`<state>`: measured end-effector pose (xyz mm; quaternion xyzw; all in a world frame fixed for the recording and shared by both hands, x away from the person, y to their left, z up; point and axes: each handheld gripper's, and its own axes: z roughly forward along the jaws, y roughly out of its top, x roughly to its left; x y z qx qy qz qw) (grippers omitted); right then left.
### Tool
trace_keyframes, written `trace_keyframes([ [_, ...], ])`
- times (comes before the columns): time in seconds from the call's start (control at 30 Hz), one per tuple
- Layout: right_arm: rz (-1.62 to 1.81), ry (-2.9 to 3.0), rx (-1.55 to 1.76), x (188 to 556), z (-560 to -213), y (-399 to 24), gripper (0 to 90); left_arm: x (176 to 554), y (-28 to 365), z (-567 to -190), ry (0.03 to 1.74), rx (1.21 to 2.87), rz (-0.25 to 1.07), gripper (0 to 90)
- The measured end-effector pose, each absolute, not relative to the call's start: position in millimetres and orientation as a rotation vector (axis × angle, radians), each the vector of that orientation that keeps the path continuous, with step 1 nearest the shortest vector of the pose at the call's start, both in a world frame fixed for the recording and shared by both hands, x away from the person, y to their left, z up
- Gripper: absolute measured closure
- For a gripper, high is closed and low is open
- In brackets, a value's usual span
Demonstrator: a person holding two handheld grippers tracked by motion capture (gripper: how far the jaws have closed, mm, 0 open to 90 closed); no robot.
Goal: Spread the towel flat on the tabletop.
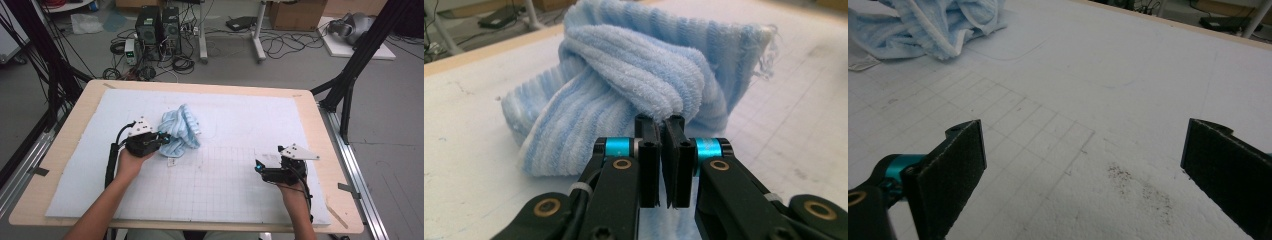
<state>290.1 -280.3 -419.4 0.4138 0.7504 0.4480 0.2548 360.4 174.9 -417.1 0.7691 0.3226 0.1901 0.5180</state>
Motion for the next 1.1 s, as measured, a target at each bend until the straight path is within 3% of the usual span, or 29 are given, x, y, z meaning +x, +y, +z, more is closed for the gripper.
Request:
trace_keyframes([
  [0.4, 1.273, 2.119, 1.063, 307.6, -410.8, -240.2, 3.3, 354.0, 191.1, -417.5, 0.759, 1.802, 0.468, 85.5],
  [0.57, 1.276, 2.190, 1.024, 338.0, -411.1, -206.6, 5.2, 353.5, 193.6, -418.4, 0.763, 1.797, 0.468, 85.4],
  [0.67, 1.310, 2.275, 0.961, 360.5, -412.6, -185.8, 17.5, 352.7, 194.8, -419.0, 0.765, 1.798, 0.468, 85.4],
  [1.1, 1.228, 2.472, 0.908, 433.1, -422.9, -120.2, 18.2, 351.6, 198.5, -420.3, 0.773, 1.794, 0.475, 85.3],
])
